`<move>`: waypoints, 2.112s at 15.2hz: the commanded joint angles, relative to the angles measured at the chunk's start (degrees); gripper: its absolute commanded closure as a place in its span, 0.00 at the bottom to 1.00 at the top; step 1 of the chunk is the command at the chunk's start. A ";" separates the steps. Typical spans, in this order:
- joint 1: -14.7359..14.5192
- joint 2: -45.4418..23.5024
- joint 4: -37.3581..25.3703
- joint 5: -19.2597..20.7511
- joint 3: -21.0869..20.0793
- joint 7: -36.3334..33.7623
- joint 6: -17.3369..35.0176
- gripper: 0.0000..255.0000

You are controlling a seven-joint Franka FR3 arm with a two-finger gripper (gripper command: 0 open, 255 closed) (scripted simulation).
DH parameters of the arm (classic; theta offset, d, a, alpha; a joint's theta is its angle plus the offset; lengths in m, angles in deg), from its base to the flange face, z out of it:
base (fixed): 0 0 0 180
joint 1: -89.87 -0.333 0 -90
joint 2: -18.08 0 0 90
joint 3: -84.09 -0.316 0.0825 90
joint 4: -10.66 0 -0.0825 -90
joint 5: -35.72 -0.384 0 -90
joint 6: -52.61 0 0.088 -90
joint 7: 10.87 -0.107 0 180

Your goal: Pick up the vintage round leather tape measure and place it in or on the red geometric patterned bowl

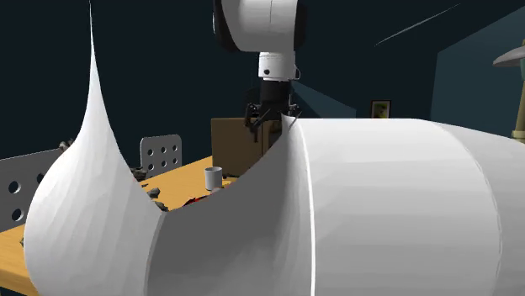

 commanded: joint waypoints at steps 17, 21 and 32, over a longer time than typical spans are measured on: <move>-7.39 -35.57 -15.20 -16.07 -2.76 27.14 22.00 0.00; -7.50 -43.19 -21.00 -18.36 -5.34 32.28 24.03 0.00; -8.13 -53.32 -27.14 -19.54 -7.62 35.36 28.36 0.00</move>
